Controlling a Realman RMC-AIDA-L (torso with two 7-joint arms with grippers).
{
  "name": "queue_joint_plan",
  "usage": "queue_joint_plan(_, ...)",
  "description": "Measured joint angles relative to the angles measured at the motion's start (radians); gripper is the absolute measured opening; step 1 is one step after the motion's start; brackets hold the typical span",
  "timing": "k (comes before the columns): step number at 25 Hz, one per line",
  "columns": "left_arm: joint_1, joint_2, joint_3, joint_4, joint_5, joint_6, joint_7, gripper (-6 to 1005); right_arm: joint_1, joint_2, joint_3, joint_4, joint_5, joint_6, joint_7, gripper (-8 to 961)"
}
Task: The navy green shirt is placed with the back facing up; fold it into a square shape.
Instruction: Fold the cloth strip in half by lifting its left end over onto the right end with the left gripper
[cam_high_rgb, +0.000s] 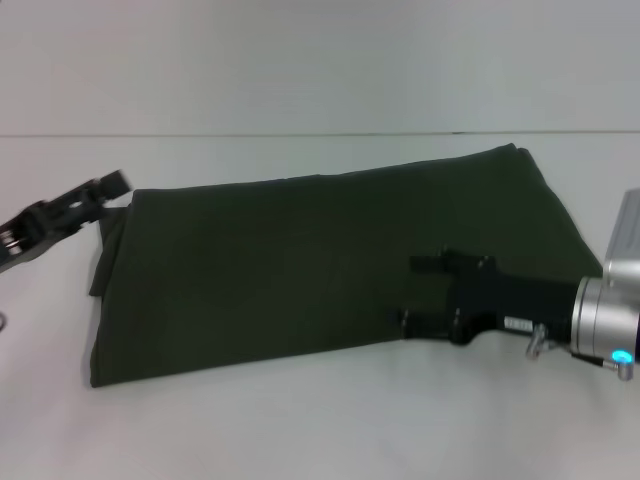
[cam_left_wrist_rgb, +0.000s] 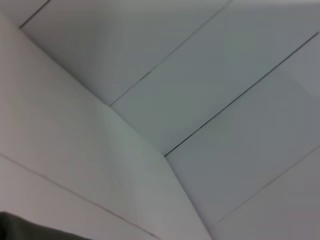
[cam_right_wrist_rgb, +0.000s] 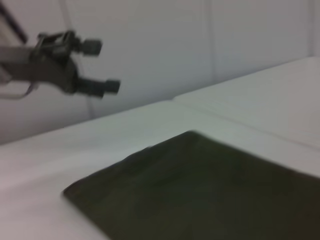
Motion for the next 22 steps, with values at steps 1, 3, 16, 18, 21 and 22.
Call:
queue_joint_plan(1, 0.008, 0.0, -0.018, 0.004, 0.002, 0.015, -0.011, 936, -0.004, 0.0, -0.017, -0.001, 0.0, -0.003, -0.007, 917)
queue_joint_plan(3, 0.024, 0.003, -0.054, 0.014, 0.027, 0.041, -0.066, 935, -0.009, 0.0, -0.039, -0.002, 0.0, -0.005, -0.018, 916)
queue_joint_plan(16, 0.015, 0.034, -0.069, 0.138, 0.434, 0.141, -0.587, 934, -0.014, 0.001, -0.063, 0.004, 0.006, 0.013, -0.021, 915)
queue_joint_plan(18, 0.02, 0.033, -0.083, 0.135, 0.442, 0.159, -0.607, 934, -0.015, 0.002, -0.058, 0.005, 0.011, 0.023, -0.021, 915)
queue_joint_plan(21, 0.033, 0.028, -0.108, 0.11, 0.439, 0.167, -0.617, 934, -0.016, 0.004, -0.058, 0.005, 0.028, 0.041, -0.021, 915)
queue_joint_plan(22, 0.035, 0.027, -0.11, 0.099, 0.439, 0.164, -0.618, 934, -0.016, 0.005, -0.058, 0.005, 0.036, 0.044, -0.021, 915)
